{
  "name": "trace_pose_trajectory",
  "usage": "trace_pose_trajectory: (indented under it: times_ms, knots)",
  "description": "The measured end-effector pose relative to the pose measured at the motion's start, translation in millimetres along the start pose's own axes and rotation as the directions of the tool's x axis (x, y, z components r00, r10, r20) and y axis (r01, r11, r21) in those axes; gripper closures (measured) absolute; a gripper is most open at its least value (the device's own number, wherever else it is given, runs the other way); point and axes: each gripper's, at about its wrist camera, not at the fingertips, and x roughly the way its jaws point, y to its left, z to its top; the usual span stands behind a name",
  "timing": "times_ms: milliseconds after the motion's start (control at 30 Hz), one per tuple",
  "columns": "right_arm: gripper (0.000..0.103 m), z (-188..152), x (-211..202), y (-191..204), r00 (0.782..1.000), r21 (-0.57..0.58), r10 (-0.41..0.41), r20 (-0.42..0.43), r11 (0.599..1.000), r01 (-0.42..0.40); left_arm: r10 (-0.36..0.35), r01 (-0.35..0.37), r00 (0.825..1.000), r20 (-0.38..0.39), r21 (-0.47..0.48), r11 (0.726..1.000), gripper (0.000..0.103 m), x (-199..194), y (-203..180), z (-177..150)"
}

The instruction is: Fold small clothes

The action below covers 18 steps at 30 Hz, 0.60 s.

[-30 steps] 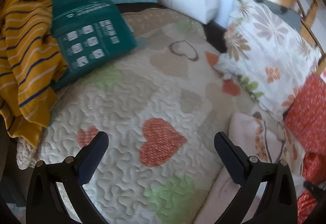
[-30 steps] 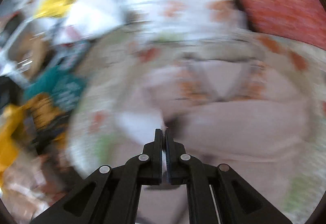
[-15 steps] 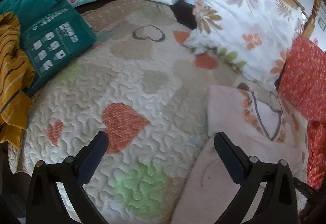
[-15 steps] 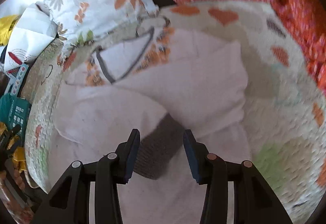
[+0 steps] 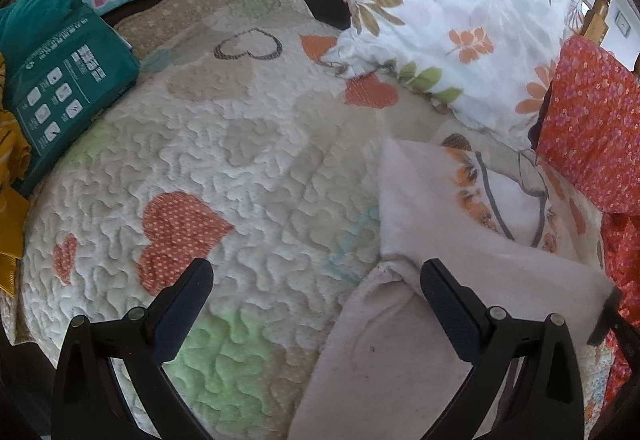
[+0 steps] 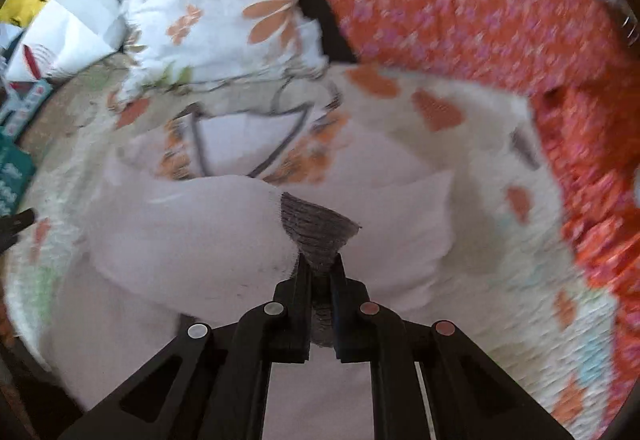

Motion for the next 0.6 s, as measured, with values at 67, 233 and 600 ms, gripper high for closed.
trace_pose_trajectory:
  times_ms: [67,233,600]
  knots:
    - [0.075,3.0,15.7,-11.1,0.995,0.006,-0.09,-0.039,0.996,0.09,0.015,-0.015,1.0,-0.007,0.02,1.0,0.0,4.9,-5.8,-1.2]
    - [0.062,-8.9,38.9,-53.5,0.986,0.159,-0.124,-0.108,0.977,0.14,0.017,-0.015,0.999,-0.039,0.035,0.999,0.0,15.3,-13.3,-2.5]
    - [0.062,-28.5,18.6,59.7,0.888,0.101,0.455,-0.069,0.888,-0.448,0.003,-0.005,0.999,-0.038,-0.04,0.999,0.0,7.6,13.8,4.1]
